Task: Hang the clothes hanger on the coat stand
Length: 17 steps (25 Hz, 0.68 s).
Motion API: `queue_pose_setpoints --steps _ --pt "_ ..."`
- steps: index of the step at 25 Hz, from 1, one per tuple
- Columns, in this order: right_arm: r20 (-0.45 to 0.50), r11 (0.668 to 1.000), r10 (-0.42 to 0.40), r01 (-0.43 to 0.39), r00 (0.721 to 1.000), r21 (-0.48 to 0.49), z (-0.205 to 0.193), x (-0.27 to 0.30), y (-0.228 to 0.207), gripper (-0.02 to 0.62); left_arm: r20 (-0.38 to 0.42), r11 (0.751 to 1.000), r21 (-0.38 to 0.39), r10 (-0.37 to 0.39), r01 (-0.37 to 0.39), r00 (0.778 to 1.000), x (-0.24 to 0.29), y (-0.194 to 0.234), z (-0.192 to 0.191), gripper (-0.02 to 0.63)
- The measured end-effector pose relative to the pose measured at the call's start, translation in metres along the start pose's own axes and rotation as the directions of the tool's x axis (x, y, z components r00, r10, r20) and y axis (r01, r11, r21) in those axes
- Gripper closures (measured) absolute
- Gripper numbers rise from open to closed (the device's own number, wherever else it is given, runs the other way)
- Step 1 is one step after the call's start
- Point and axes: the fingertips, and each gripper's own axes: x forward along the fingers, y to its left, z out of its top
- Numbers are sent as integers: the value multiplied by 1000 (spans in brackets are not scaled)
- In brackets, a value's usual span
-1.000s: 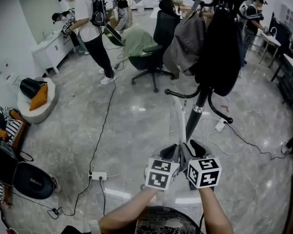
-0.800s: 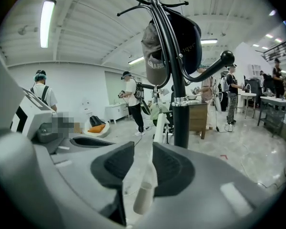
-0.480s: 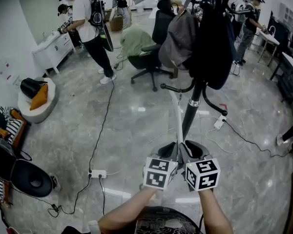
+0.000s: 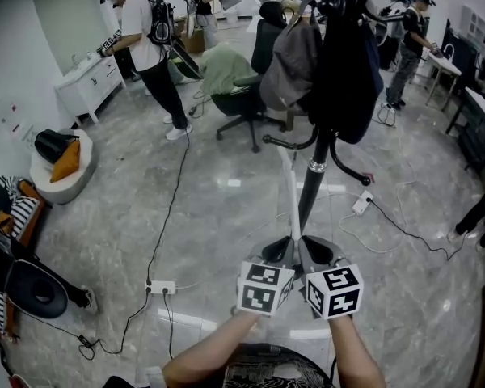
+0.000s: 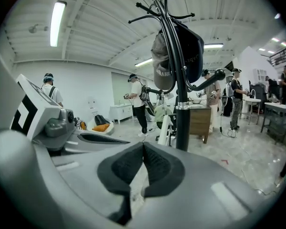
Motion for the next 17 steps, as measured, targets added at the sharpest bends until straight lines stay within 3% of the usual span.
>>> queue_pose_setpoints --steps 17 --pt "-11 1000 19 -19 1000 -8 -4 -6 12 594 4 1000 -7 17 -17 1000 -14 0 -4 601"
